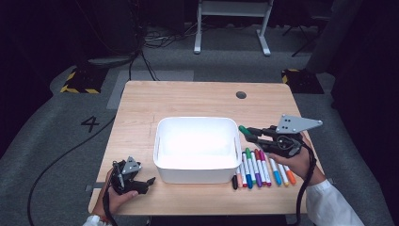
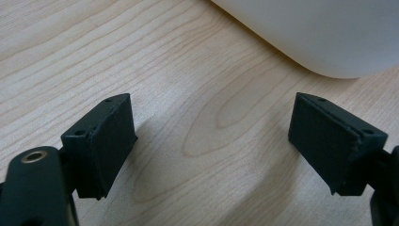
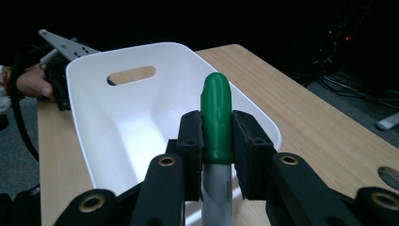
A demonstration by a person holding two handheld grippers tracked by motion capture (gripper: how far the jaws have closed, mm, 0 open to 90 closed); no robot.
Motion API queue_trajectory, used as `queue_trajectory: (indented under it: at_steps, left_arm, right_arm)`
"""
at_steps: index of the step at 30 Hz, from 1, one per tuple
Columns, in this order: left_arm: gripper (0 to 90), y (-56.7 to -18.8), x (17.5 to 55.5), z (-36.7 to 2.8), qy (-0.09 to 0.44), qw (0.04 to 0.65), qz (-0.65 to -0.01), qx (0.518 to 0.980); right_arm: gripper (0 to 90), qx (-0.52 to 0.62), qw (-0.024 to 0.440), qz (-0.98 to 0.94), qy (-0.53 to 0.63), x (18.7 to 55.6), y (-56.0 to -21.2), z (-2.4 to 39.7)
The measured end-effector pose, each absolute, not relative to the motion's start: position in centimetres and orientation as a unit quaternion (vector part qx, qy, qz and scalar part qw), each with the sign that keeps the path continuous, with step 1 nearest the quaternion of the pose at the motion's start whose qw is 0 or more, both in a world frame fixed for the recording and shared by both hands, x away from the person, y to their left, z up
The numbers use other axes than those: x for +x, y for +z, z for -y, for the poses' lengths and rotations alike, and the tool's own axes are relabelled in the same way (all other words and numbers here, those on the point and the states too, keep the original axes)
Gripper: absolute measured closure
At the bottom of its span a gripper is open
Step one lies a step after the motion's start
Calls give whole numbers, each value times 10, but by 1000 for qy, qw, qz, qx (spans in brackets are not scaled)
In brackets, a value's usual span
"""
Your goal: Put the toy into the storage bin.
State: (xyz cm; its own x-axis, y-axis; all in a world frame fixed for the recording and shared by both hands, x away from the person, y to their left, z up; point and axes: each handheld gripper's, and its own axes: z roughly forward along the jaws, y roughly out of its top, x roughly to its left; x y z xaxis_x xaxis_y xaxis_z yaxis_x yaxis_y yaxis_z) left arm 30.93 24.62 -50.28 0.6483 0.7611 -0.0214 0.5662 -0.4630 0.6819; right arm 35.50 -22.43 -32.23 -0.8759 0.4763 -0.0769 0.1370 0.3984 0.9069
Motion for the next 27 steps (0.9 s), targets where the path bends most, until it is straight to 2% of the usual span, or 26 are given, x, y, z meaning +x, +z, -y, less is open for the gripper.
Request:
queue_trajectory:
  at_steps: [14,27]
  left_arm:
    - [153,-503,309,-246,145,337,-394,843]
    - [152,-503,310,-246,145,336,-393,844]
  right_arm:
    - [746,129,139,-841,507,359,-306,169]
    - [746,108,112,-860,486,369,-312,129]
